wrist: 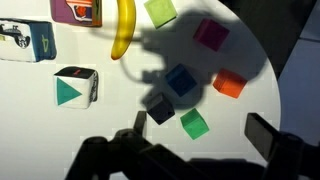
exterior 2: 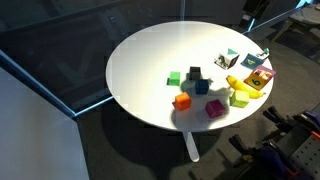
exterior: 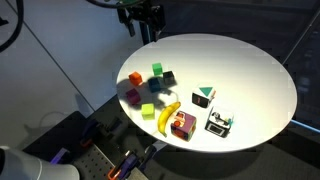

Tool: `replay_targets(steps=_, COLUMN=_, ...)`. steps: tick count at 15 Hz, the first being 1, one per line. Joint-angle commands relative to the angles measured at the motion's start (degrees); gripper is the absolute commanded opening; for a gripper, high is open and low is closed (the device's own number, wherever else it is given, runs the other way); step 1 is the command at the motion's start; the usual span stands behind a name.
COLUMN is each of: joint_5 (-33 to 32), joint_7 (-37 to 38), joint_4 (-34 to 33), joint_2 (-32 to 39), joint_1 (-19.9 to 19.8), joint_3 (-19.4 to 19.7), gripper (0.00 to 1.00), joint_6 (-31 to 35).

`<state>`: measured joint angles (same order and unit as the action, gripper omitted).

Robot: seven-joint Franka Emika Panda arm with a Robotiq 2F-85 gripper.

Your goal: Put the blue block on the light green block

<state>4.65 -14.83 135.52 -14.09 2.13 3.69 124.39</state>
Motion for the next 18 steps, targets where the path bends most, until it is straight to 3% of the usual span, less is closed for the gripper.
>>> replay_targets(steps=1, joint_5=-3.09, joint_7=3.63, joint_4=-0.06, joint_2=3.85, joint_1=-0.54, joint_3=-2.02, gripper=1.00, joint_6=2.30)
replay_targets(steps=8, joint_5=-7.12, joint_7=8.27, joint_4=-1.11, joint_2=11.60, joint_1=-0.11, joint_3=-4.17, gripper=1.00, joint_6=1.95)
replay_targets(steps=16, joint_5=-7.82, joint_7=8.93, joint_4=-0.66, joint_2=16.99, joint_1=-0.02, joint_3=-5.18, gripper=1.00, joint_6=9.81)
replay_targets(steps=18, joint_5=-6.19, joint_7=6.91, joint_4=-0.09, joint_2=16.61, joint_1=-0.20, joint_3=-5.18, gripper=1.00, joint_6=8.60)
